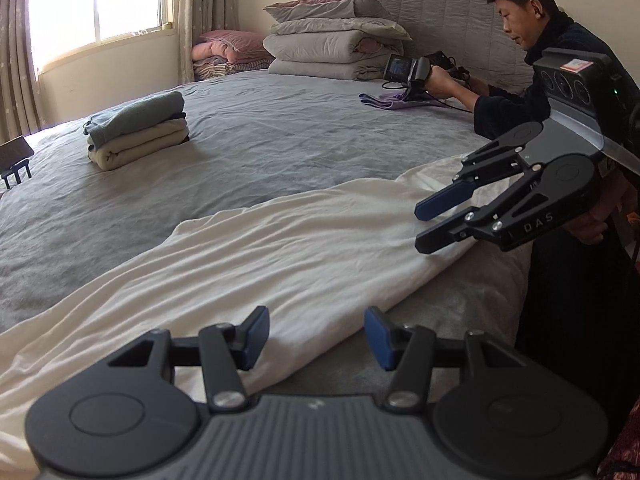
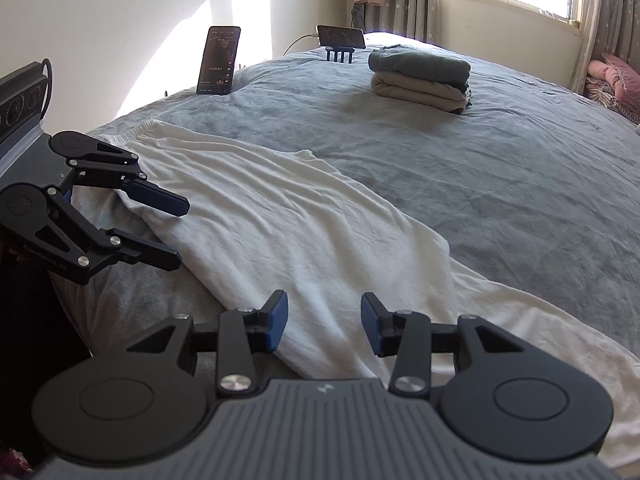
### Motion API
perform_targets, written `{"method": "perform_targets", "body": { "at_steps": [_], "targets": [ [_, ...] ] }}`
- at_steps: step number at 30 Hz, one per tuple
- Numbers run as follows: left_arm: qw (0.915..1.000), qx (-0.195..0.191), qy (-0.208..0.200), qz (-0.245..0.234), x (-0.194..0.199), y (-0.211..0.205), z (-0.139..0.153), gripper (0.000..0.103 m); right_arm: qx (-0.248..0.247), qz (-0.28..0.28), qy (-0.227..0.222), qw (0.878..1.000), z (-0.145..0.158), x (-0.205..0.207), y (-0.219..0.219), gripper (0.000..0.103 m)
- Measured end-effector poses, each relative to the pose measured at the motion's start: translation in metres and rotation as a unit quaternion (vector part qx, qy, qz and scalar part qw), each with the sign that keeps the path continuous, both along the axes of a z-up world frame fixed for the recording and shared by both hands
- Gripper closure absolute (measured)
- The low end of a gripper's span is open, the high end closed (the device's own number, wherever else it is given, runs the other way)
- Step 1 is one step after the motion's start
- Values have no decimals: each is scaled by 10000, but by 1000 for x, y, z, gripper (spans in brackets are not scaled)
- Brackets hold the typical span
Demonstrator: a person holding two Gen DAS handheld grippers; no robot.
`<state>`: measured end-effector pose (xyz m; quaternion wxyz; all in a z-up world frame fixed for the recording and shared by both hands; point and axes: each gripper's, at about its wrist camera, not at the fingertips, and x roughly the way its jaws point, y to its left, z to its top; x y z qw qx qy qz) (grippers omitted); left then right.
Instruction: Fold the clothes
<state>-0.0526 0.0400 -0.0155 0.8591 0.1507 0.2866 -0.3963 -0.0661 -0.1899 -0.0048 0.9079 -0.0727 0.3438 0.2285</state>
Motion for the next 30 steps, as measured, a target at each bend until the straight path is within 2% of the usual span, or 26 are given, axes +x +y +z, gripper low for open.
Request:
{"method": "perform_targets", "body": {
  "at_steps": [5, 11, 23, 30],
  "targets": [
    [9999, 118, -39, -8, -5, 1, -2, 50, -230, 74, 63, 9997, -2, -7, 1, 58],
    [9998, 148, -54, 87, -5, 2, -5, 52, -283, 79, 155, 9994, -5, -10, -1, 58],
    [9997, -5, -26, 247, 0, 5, -4, 77, -295, 46, 167, 9994, -6, -11, 0, 56],
    [9997, -59, -24, 245, 0, 7, -4, 86, -298, 44, 172, 9994, -7, -11, 1, 56]
  ]
}}
